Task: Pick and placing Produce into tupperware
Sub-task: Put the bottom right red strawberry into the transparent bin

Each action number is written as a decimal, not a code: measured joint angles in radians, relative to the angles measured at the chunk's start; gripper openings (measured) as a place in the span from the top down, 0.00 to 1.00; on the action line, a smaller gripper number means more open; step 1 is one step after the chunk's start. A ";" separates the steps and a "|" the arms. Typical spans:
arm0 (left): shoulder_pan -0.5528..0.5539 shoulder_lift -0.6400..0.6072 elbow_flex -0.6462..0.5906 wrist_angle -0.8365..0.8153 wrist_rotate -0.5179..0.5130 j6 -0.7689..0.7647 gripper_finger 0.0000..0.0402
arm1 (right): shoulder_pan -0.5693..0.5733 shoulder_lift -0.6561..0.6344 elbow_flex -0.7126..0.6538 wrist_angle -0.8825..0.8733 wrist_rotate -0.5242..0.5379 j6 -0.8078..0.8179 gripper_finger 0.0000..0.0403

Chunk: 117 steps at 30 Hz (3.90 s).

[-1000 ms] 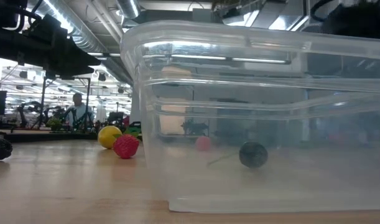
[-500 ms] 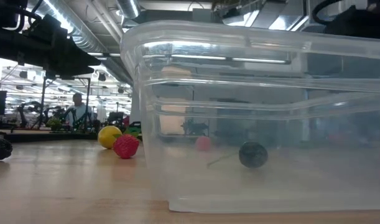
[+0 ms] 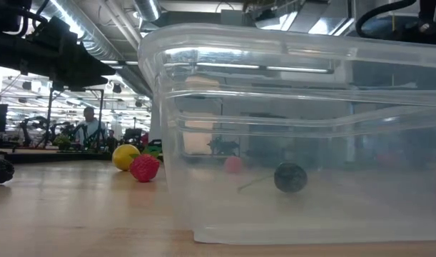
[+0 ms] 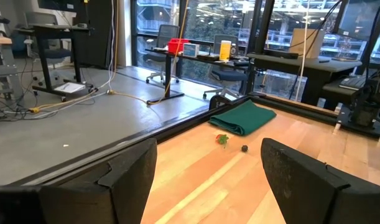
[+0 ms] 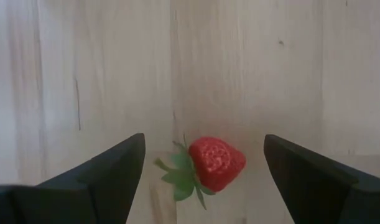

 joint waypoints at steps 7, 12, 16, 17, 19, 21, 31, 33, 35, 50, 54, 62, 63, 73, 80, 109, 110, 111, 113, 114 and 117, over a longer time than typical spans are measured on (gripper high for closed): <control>0.000 0.000 0.000 0.000 0.000 0.000 0.30 | 0.012 0.000 0.000 -0.011 -0.039 0.047 0.18; 0.000 0.000 0.000 0.000 0.000 0.000 0.30 | 0.011 0.016 -0.022 -0.023 -0.038 0.081 0.18; 0.000 0.000 0.000 0.000 0.000 0.000 0.30 | 0.011 0.041 -0.030 -0.018 -0.023 0.098 0.18; 0.000 0.000 0.000 0.000 0.000 0.000 0.30 | 0.011 0.045 -0.030 -0.014 -0.018 0.097 0.18; 0.000 0.000 0.000 0.000 0.000 0.000 0.30 | 0.012 0.050 -0.030 -0.008 -0.013 0.097 0.18; 0.000 0.000 0.000 0.000 0.000 0.000 0.30 | 0.012 0.054 -0.029 -0.009 -0.012 0.098 0.18; 0.000 0.000 0.000 0.000 0.000 0.000 0.30 | 0.012 0.055 -0.028 -0.010 -0.009 0.097 0.20; 0.000 0.000 0.000 0.000 0.000 0.000 0.30 | 0.012 0.056 -0.029 -0.011 -0.008 0.097 0.23; 0.000 0.000 0.000 0.000 0.000 0.000 0.30 | 0.011 0.056 -0.029 -0.012 -0.005 0.097 0.26; 0.000 0.000 0.000 0.000 0.000 0.000 0.30 | 0.010 0.057 -0.030 -0.024 0.001 0.109 0.52; 0.000 0.000 0.000 0.000 0.000 0.000 0.30 | 0.008 0.057 -0.030 -0.027 0.002 0.170 0.55; 0.000 0.000 0.000 0.000 0.000 -0.024 0.30 | 0.008 0.057 -0.030 -0.012 -0.003 0.229 0.56; 0.000 0.000 0.000 0.000 0.000 -0.025 0.30 | 0.008 0.057 -0.030 -0.004 -0.006 0.228 0.56; 0.000 0.000 0.000 0.000 0.000 -0.027 0.30 | 0.009 0.058 -0.030 0.017 -0.011 0.227 0.56; 0.000 0.000 0.000 0.000 0.000 -0.026 0.30 | 0.009 0.058 -0.030 0.016 0.021 0.192 0.56; 0.000 0.000 0.000 0.000 0.000 -0.053 0.30 | -0.006 0.058 -0.030 0.015 0.070 0.145 0.56; 0.000 0.000 0.000 0.000 0.000 -0.053 0.30 | -0.006 0.058 -0.030 0.016 0.070 0.145 0.56; 0.000 0.000 0.000 0.000 0.000 -0.053 0.30 | -0.006 0.058 -0.030 0.016 0.070 0.147 0.56; 0.000 0.000 0.000 0.000 0.000 -0.052 0.30 | -0.007 0.058 -0.030 0.017 0.070 0.148 0.56; 0.000 0.000 0.000 0.000 0.000 -0.052 0.30 | -0.007 0.058 -0.030 0.017 0.069 0.148 0.56; 0.000 0.000 0.000 0.000 0.000 -0.051 0.30 | -0.008 0.058 -0.030 0.017 0.059 0.145 0.56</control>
